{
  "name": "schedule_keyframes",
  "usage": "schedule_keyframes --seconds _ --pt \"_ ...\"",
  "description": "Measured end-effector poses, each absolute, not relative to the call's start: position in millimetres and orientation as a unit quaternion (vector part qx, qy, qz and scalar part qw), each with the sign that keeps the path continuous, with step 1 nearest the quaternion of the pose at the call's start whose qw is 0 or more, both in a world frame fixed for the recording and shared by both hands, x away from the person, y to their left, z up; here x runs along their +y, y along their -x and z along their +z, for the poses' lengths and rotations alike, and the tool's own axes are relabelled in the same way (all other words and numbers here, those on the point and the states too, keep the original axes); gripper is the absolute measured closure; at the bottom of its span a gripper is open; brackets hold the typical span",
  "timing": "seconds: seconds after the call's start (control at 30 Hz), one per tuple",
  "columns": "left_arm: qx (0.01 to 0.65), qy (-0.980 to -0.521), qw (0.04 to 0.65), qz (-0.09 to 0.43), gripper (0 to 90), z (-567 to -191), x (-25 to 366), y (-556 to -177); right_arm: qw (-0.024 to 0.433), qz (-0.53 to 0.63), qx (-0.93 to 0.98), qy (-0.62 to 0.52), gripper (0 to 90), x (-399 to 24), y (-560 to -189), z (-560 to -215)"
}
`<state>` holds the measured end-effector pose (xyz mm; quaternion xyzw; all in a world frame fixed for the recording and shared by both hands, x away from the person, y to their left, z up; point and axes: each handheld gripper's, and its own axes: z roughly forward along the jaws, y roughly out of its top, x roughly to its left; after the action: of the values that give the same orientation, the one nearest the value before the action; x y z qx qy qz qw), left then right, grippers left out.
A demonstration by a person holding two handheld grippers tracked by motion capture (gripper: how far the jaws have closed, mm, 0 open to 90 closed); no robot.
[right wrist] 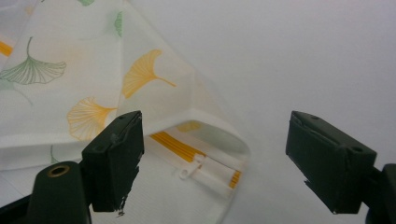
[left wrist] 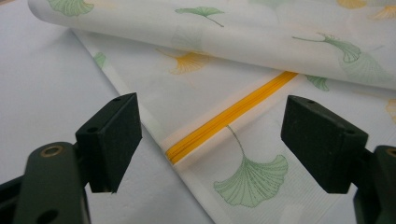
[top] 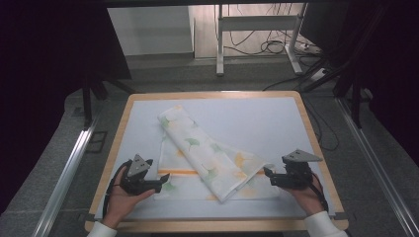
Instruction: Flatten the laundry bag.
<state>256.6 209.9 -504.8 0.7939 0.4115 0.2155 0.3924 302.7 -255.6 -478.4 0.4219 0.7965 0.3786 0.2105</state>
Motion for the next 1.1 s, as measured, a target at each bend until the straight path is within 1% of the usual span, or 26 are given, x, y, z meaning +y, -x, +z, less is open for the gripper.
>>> schedule_keyframes --seconds 0.17,0.37,0.53,0.6,0.77,1.1 --pt "0.403 -0.799 0.388 0.221 22.2 -504 202 -252 0.205 0.393 0.798 -0.408 24.0 -249 -297 -476" --pt "0.401 -0.803 0.382 0.22 23.2 -507 190 -250 0.189 0.412 0.796 -0.402 27.7 -257 -296 -473" --pt "0.392 -0.812 0.372 0.22 23.3 -510 186 -249 0.179 0.414 0.796 -0.405 28.9 -260 -297 -472" --pt "0.394 -0.809 0.38 0.216 23.6 -509 188 -248 0.178 0.416 0.796 -0.402 29.7 -257 -298 -468" --pt "0.392 -0.814 0.373 0.212 23.6 -512 188 -246 0.172 0.42 0.8 -0.392 31.4 -247 -299 -462" --pt "0.388 -0.819 0.367 0.208 24.4 -514 186 -247 0.157 0.417 0.809 -0.383 31.7 -236 -302 -461"
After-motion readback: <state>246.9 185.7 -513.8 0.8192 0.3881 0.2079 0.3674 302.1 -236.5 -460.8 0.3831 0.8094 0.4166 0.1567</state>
